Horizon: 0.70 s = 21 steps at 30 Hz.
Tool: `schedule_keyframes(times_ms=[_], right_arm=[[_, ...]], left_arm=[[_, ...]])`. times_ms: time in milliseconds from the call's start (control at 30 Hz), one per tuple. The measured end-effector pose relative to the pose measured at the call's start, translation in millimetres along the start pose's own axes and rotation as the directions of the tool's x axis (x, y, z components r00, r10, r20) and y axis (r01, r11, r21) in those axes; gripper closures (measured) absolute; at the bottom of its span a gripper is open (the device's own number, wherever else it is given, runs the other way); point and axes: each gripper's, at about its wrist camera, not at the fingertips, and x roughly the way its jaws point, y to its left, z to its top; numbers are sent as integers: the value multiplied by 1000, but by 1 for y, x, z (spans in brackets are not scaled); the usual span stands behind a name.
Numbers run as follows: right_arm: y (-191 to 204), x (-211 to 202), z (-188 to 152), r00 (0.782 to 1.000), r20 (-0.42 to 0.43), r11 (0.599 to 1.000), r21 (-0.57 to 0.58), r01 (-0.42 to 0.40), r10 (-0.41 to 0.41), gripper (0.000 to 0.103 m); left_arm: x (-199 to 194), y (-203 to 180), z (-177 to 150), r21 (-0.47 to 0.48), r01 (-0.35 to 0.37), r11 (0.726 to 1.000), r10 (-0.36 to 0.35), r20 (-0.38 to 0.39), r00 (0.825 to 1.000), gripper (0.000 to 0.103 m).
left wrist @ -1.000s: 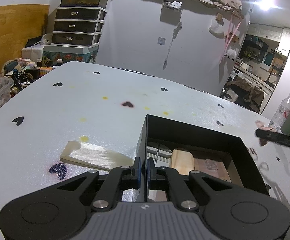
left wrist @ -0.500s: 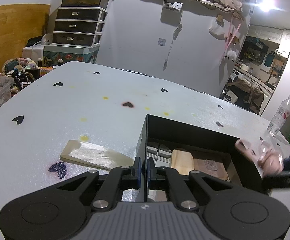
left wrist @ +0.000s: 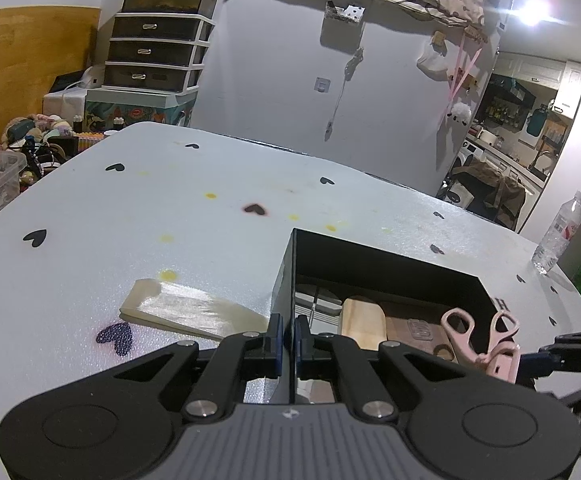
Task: Organize rigid objects
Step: 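Lower the pink clip into the black box and open the right tool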
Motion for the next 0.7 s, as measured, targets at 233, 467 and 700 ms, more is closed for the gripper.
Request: schedule_keyframes(times_ms=[233, 467, 700], right_arm=[[3, 6, -3, 997, -58, 999, -13, 40, -41, 32], [2, -16, 1, 999, 16, 998, -38, 42, -41, 39], [-2, -17, 1, 999, 11, 999, -17, 48, -47, 45]], left_arm=[[0, 0, 0, 1, 0, 1000, 0, 0, 1000, 98], [0, 0, 0, 0, 0, 1000, 0, 0, 1000, 98], [0, 0, 0, 1, -1, 1000, 1, 0, 1000, 98]])
